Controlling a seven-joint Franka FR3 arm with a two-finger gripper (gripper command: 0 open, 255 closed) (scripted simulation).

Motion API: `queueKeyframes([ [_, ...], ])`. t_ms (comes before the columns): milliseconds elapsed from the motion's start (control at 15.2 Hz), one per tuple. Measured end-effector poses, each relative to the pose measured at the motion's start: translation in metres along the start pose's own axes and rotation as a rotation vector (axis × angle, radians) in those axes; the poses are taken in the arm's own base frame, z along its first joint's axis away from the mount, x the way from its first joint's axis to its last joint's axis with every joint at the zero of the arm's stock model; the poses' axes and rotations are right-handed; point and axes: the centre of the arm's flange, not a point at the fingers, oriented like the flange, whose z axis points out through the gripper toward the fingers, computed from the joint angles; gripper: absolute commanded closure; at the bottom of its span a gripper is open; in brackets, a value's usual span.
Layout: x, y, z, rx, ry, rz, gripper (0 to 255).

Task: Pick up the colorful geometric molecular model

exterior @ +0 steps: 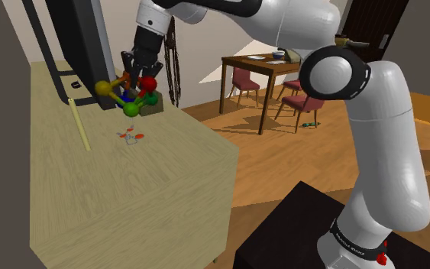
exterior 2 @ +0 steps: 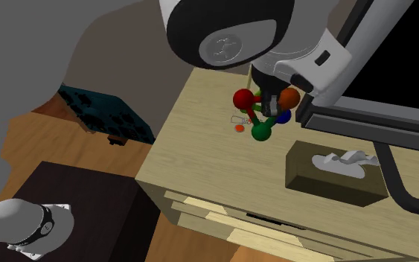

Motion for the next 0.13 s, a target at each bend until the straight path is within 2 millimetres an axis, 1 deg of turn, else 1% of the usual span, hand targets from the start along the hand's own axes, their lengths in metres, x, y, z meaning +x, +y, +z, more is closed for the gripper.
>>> queueKeyframes([
  [132, 0.0016, -0.0027, -0.0079, 0.0, 0.0, 0.0, 255],
])
